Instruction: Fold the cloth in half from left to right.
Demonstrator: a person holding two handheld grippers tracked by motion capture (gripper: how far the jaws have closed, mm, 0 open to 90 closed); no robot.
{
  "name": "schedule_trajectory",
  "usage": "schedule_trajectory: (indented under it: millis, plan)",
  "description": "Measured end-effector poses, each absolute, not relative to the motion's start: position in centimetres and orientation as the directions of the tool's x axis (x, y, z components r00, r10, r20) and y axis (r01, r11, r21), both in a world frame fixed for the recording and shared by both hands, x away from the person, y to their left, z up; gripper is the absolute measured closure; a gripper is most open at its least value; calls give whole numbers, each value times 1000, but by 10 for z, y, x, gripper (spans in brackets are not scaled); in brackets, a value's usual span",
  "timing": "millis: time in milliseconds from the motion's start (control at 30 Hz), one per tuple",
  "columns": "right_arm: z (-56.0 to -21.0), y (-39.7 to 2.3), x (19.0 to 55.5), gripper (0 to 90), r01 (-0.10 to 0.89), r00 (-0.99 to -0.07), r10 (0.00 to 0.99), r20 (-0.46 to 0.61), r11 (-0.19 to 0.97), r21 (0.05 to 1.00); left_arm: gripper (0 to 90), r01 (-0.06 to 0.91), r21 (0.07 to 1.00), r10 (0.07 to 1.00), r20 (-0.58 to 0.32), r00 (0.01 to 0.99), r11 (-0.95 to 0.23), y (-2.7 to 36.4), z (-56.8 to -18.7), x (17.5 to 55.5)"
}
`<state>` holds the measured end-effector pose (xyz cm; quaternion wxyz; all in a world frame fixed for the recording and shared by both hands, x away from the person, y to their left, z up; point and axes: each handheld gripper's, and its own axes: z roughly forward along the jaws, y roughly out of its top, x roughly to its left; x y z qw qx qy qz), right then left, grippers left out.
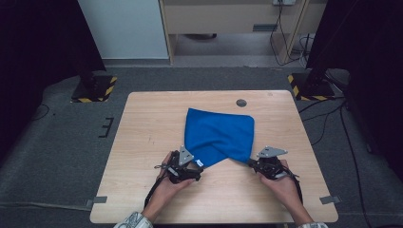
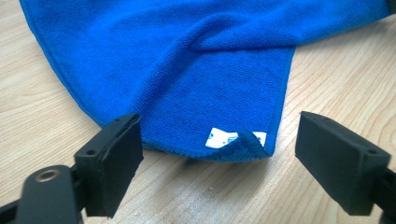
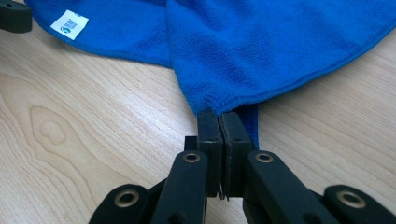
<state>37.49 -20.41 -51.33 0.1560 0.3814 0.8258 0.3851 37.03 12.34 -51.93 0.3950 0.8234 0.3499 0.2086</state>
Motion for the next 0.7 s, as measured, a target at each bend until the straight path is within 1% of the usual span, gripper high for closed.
schedule_trajectory:
  millis: [67,167,200,267,300,333,400,433,500,533,600,633,700]
  plan:
    - [-513,-203,374,885,506,-664,747,33,416,756,164,409,792,734,74,675,-455,123,-521,371]
    - [-513,-203,374,885,506,-664,747,35,415,756,231,404,788,723,75,687,-465,122,-522,371]
    - [-512,-203,374,884,505,-664,747,32,416,756,250,399,782,719,88,690,-478,120,-522,371]
    - [-513,-203,374,884,505,-663,748,33,415,757,284,399,780,718,89,691,-481,120,-522,371]
    - [-513,-203,374,884,505,-663,748,33,415,757,284,399,780,717,90,691,-483,120,-523,371]
    - [-513,-203,375,884,505,-662,749,32,415,757,327,402,774,715,91,693,-489,119,-523,372]
    - [-513,-203,375,884,505,-662,749,32,414,757,384,405,768,713,94,695,-496,119,-524,373]
    - [-513,-203,375,884,505,-662,749,32,414,757,384,408,760,712,100,695,-506,119,-525,374]
    - [-513,-203,375,884,506,-662,749,31,415,756,430,423,748,714,96,694,-512,119,-527,375]
    - [-513,-203,375,884,506,-663,748,30,417,755,485,429,740,716,100,691,-517,120,-528,376]
    - [-513,-203,375,885,506,-663,748,31,417,755,539,431,740,718,99,689,-516,120,-528,377]
    - [-513,-203,375,885,506,-663,748,31,417,755,539,431,739,717,99,690,-517,120,-529,378]
    - [-513,-203,375,886,507,-663,748,32,418,754,598,432,738,714,95,694,-518,120,-529,378]
